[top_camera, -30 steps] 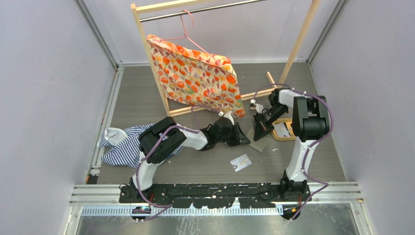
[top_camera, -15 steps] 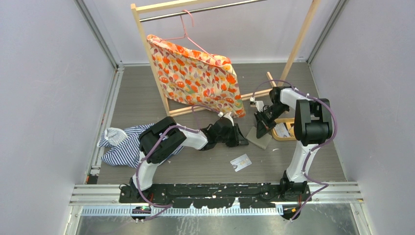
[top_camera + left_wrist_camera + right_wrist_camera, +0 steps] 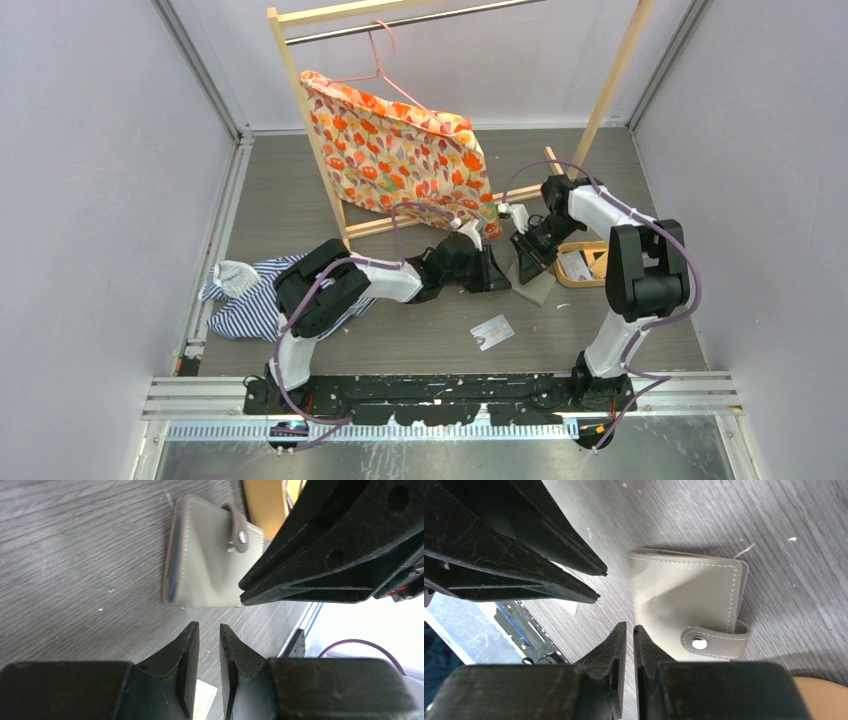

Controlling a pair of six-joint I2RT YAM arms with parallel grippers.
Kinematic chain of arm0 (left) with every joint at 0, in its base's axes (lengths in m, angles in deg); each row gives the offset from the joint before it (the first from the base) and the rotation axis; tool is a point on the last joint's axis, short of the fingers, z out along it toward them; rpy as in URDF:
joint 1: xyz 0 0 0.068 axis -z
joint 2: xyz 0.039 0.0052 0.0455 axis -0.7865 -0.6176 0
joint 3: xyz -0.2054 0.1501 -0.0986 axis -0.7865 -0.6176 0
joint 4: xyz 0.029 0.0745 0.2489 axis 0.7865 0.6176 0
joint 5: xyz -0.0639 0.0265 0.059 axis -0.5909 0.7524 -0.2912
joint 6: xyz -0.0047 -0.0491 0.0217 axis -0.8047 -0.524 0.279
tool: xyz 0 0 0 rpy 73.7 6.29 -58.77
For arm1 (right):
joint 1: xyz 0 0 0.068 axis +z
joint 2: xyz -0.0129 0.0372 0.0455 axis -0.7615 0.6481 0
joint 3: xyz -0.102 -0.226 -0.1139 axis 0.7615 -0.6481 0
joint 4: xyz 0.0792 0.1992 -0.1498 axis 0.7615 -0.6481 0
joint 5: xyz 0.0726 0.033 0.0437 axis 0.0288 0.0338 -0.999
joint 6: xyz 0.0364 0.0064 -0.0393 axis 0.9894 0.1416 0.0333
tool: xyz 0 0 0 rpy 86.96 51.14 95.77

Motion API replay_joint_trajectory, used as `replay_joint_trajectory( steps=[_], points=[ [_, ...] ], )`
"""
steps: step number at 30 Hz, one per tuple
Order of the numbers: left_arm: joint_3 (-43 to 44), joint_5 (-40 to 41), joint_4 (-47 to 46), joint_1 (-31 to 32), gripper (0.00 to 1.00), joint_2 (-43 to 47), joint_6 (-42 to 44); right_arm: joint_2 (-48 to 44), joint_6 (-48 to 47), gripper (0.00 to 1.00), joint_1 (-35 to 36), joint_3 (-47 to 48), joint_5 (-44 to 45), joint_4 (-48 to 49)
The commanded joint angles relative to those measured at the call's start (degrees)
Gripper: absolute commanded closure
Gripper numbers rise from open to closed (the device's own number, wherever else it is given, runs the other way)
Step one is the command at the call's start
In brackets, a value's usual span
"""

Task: Put the credit cards into the card holder
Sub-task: Close the card holder at the center of the board.

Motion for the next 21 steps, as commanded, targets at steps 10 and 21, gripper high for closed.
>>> replay_joint_trajectory(
  steps=[10, 21],
  points=[
    [-8.54, 6.04, -4.29, 0.01, 0.73, 15.69, 13.33, -15.13, 7.02, 0.62, -5.72, -0.57, -7.87, 4.60],
    [-12.79, 2.24, -22.96, -0.67, 0.52, 10.04, 1.31, -2.58, 13.67, 0.63, -12.53, 6.09, -1.22, 9.14]
  ],
)
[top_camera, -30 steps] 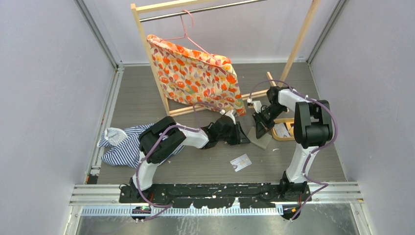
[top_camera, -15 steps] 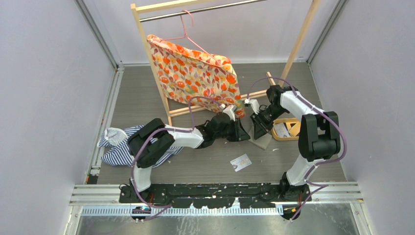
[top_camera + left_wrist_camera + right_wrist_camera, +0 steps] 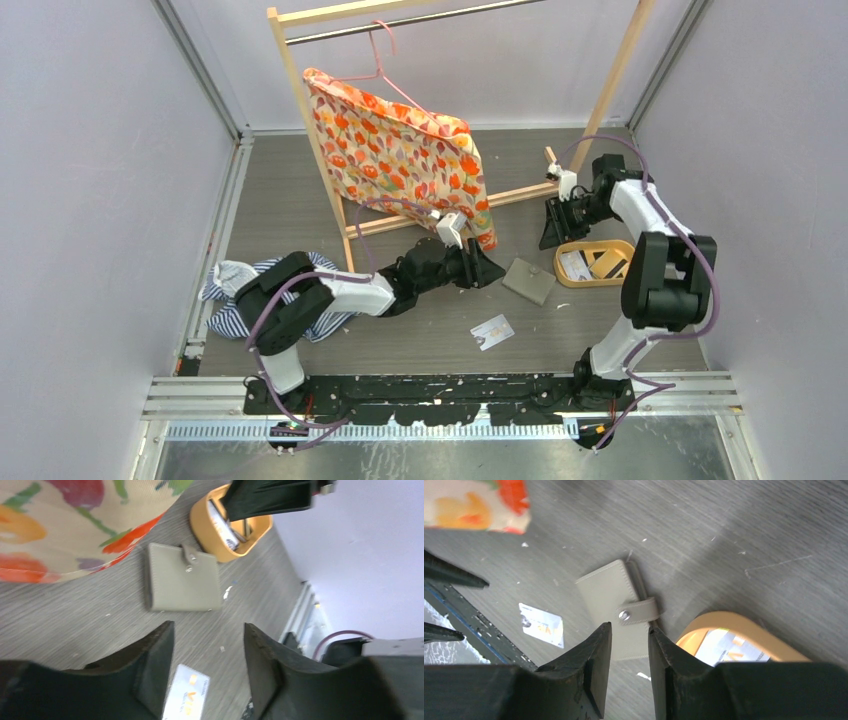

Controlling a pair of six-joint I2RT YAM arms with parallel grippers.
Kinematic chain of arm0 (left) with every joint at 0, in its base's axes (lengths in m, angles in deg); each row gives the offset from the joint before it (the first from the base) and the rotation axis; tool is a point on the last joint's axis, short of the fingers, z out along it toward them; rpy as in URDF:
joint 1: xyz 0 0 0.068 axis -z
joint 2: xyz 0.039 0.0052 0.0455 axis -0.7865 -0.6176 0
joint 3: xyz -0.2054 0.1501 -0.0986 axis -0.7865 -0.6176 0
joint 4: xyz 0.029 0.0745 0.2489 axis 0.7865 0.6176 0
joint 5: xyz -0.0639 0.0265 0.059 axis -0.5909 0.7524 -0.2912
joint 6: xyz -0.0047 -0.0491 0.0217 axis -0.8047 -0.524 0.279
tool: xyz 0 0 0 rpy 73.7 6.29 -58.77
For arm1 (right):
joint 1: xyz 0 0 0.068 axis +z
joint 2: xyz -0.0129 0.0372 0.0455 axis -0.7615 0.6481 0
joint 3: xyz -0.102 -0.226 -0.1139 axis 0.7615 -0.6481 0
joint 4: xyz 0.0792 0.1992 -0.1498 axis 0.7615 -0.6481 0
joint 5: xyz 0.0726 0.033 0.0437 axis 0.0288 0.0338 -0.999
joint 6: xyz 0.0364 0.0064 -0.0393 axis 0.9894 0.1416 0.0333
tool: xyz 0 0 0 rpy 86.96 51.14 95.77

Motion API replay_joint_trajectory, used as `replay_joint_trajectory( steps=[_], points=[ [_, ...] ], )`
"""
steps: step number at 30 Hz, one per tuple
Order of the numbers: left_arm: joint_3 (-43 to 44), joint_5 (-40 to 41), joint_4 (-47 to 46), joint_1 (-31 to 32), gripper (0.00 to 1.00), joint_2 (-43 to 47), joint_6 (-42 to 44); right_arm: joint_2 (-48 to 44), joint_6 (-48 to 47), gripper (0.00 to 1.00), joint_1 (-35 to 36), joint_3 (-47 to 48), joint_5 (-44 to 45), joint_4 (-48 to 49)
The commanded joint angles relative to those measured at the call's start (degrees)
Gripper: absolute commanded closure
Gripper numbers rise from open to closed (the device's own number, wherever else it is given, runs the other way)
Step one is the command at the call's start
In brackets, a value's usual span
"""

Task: Put the credit cards into the card holder
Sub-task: Close the card holder at the center of the board.

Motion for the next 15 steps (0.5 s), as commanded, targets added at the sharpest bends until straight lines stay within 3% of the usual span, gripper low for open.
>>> replay_joint_trajectory(
  steps=[1, 4, 6, 15],
  points=[
    [1.64, -4.16, -9.43, -0.01, 0.56, -6.50, -10.07, 6.35, 1.08, 0.63, 1.23, 4.48, 3.39, 1.11],
    [4.10, -1.71, -1.59, 1.86, 0.68, -7.94, -11.12, 8.92, 0.35, 0.63, 2.77, 5.18, 6.59, 1.09],
    [5.34, -0.88, 1.58, 2.16, 0.70, -9.52, -11.21, 10.19, 0.51, 0.65, 4.27, 4.85, 10.36, 2.19],
    [15.47, 0.01, 12.20, 3.15, 0.68, -18.17, -14.69, 11.69, 1.84, 0.80, 10.11, 2.50, 20.16, 1.30]
  ],
)
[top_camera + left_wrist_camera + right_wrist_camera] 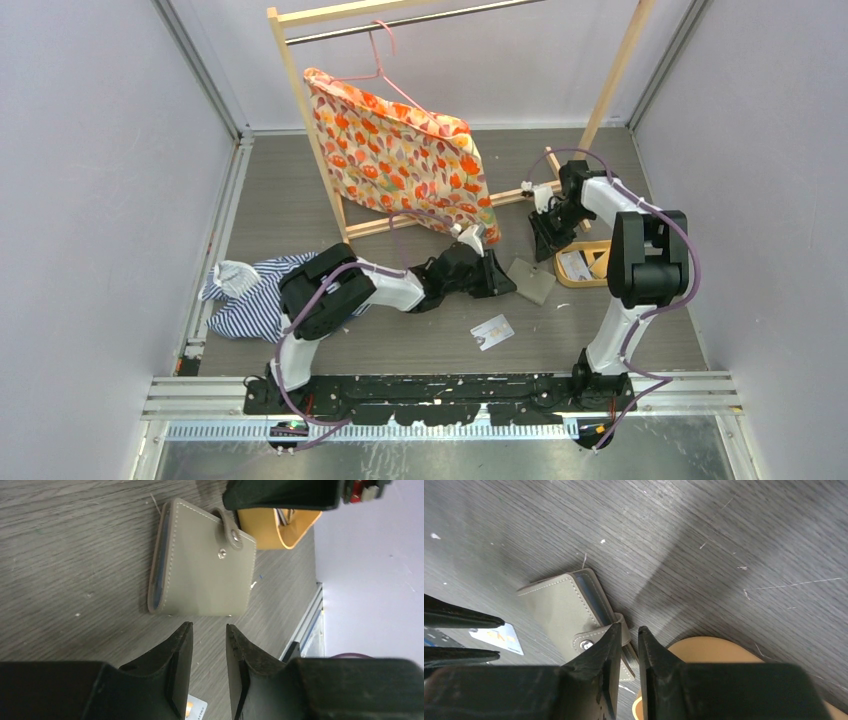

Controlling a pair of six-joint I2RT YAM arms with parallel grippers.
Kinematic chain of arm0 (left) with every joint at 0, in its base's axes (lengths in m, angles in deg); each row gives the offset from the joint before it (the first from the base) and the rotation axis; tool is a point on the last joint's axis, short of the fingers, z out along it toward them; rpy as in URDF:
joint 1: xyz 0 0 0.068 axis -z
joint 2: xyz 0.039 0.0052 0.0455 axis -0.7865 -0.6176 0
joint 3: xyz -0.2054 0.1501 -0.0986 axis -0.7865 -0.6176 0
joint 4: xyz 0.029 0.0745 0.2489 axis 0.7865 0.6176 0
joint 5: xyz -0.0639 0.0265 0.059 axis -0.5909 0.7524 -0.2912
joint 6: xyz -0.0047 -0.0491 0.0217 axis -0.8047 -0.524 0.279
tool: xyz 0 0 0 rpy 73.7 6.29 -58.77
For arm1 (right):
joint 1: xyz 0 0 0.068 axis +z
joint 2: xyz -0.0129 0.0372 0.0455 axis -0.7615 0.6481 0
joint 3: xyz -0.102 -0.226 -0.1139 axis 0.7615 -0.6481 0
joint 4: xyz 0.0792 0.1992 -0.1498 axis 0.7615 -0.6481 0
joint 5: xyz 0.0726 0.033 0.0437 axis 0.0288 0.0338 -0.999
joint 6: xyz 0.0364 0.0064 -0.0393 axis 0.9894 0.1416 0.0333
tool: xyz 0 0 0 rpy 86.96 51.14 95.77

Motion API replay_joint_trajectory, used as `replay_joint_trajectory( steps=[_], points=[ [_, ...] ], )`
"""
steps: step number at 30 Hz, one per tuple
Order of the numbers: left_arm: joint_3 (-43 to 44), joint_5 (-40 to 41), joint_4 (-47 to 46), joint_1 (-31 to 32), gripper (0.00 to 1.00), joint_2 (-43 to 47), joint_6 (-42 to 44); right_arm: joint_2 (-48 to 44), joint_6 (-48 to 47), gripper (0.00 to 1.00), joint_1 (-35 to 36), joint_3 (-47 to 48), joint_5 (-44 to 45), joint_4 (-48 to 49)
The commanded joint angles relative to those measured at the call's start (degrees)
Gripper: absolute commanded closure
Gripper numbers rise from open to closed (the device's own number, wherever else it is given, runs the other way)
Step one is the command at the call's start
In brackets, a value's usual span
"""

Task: Put the credit cards into the card holder
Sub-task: Close the card holder at the center of the board.

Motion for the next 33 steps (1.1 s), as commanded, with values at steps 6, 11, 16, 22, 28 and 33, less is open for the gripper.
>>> replay_joint_trajectory(
  steps=[6, 11, 16, 22, 28, 33],
  points=[
    [6.70, 2.90, 14.12, 0.10, 0.64, -3.61, -2.68, -1.00, 1.81, 0.82, 5.04, -2.25, 3.24, -3.11],
    [6.19, 4.20, 17.08, -1.88, 0.63, -2.90, -1.04, -0.72, 2.61, 0.82, 6.47, -3.94, -0.90, -5.32],
    [6.92, 3.99, 18.25, -4.78, 0.64, -2.20, 2.39, -0.80, 2.71, 0.82, 6.97, -4.62, -5.06, -7.22],
    [5.31, 3.46, 18.70, -6.23, 0.64, 3.17, 11.64, -6.11, 4.27, 0.72, 2.27, -5.08, -11.16, -5.40],
    [-0.38, 2.28, 13.62, -6.23, 0.62, 11.56, 15.99, -11.67, 6.95, 0.65, -3.71, -8.76, -21.02, -3.53],
    [4.37, -2.72, 19.93, -6.09, 0.60, 8.33, 17.60, -13.76, 2.96, 0.65, -4.95, -12.27, -23.25, -3.89]
  ],
)
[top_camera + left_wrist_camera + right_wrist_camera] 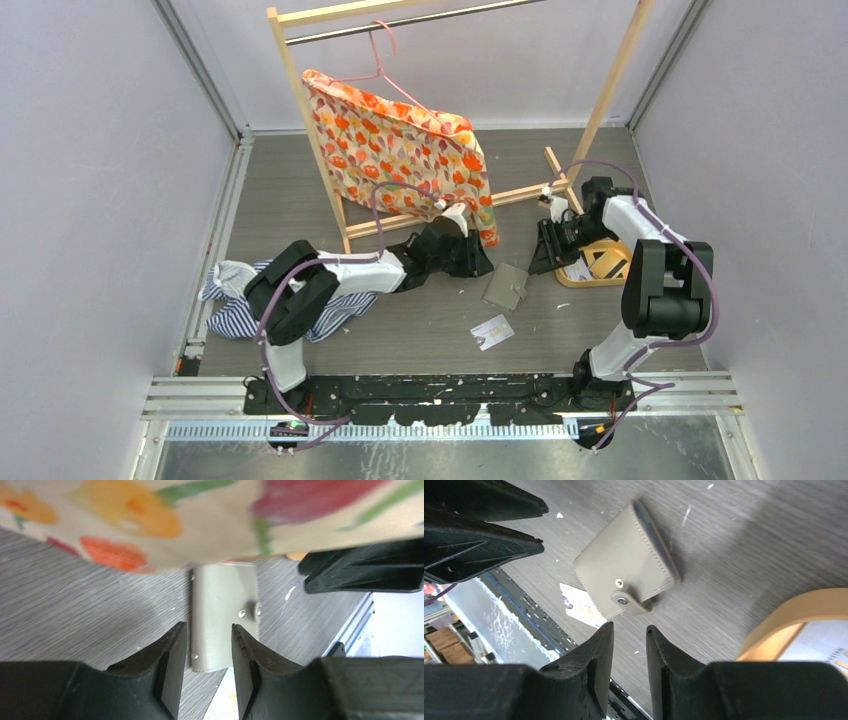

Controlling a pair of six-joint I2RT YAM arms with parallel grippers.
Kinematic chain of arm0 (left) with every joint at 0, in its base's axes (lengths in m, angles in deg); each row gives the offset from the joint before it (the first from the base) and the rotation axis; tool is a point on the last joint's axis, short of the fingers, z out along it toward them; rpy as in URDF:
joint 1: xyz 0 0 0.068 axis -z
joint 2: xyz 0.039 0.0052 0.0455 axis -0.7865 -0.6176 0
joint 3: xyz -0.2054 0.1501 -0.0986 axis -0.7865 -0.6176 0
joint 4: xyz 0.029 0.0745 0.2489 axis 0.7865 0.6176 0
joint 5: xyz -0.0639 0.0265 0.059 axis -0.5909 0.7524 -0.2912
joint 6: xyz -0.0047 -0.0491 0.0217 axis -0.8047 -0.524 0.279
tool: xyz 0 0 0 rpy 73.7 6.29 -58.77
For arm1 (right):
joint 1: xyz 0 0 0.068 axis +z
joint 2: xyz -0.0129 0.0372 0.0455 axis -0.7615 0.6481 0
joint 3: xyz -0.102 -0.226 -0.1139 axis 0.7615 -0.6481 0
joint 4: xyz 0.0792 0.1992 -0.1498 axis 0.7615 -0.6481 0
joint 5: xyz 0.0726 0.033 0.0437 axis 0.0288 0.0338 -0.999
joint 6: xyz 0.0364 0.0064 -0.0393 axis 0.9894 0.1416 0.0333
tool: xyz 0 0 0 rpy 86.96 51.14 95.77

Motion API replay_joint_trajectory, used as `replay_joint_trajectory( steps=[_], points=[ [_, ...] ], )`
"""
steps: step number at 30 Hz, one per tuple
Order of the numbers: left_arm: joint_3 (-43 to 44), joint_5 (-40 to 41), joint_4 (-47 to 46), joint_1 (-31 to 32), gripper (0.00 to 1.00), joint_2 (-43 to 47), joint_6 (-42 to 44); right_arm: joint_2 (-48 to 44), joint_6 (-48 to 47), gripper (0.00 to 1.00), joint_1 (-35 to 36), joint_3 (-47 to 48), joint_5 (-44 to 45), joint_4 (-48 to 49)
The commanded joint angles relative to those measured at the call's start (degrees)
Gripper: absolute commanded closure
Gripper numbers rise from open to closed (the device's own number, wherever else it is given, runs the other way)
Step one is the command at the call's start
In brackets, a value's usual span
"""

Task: Put the credit cards into the card holder
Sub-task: Close the card holder at the center of the board.

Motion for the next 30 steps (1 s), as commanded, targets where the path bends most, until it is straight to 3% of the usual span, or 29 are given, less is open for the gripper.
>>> replay_joint_trajectory(
  steps=[1, 5, 12, 22, 26, 30],
  points=[
    [4.54, -3.82, 4.70, 0.43, 0.60, -2.68, 3.54, -1.73, -3.31, 0.66, 0.27, -2.44, -3.27, -0.61],
    [3.20, -4.46, 4.64, 0.95, 0.61, -4.62, -0.04, 0.29, -3.62, 0.76, 0.90, -2.05, 0.65, -1.23],
    [2.75, -5.12, 5.03, 3.64, 0.62, -6.55, -2.84, 9.88, -2.19, 0.78, 4.14, 1.65, 7.22, -2.63],
    [-2.10, -4.53, -1.01, 7.63, 0.63, -6.03, -8.41, 14.06, 2.06, 0.72, 7.71, 9.47, 8.00, 1.54],
    [-5.37, -0.16, -1.47, 6.64, 0.62, -2.41, -7.52, 9.09, 1.68, 0.67, 6.49, 7.46, 9.36, 2.56],
    [-10.15, 2.85, -5.06, 5.26, 0.60, 3.63, -4.58, 3.45, 1.14, 0.56, 2.75, 4.18, 3.74, 1.59]
  ],
)
